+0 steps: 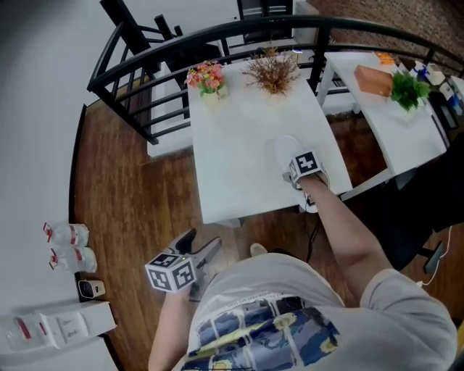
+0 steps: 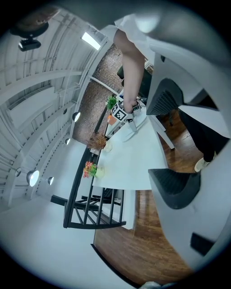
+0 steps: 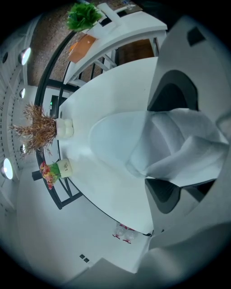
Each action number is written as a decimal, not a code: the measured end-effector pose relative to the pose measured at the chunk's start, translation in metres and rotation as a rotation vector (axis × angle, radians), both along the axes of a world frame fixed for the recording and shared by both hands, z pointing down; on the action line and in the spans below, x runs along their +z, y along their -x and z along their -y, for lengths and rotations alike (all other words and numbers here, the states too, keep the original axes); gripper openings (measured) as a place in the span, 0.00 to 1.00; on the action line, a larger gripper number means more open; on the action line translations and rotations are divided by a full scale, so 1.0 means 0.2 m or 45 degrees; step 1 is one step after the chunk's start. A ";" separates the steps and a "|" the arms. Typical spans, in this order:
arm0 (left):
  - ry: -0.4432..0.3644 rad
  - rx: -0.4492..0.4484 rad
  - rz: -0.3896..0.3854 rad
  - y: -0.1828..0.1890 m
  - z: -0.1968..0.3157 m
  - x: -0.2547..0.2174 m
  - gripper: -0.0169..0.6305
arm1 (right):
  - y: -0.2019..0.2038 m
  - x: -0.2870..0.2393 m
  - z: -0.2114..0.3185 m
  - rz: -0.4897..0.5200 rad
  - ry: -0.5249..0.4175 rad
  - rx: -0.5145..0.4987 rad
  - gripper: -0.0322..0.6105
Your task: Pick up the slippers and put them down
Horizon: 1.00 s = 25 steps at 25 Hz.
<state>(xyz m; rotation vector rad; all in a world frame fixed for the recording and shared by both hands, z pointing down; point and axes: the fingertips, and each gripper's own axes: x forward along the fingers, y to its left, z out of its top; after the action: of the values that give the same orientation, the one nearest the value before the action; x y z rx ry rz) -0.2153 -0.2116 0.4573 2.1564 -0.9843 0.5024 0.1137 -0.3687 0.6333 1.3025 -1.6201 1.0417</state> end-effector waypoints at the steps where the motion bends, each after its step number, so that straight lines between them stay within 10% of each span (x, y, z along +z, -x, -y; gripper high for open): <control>1: -0.005 0.013 0.000 -0.01 -0.02 -0.01 0.60 | 0.00 -0.02 -0.01 0.003 -0.012 -0.001 0.77; 25: 0.043 0.189 -0.009 0.33 -1.12 0.12 0.60 | 0.35 -0.49 -1.17 0.013 -0.221 0.030 0.77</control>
<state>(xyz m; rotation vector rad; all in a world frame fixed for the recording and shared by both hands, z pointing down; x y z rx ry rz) -0.2814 0.0121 0.4821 2.2092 -0.8100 0.5773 0.0442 -0.1338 0.5351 1.4345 -1.7378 0.9392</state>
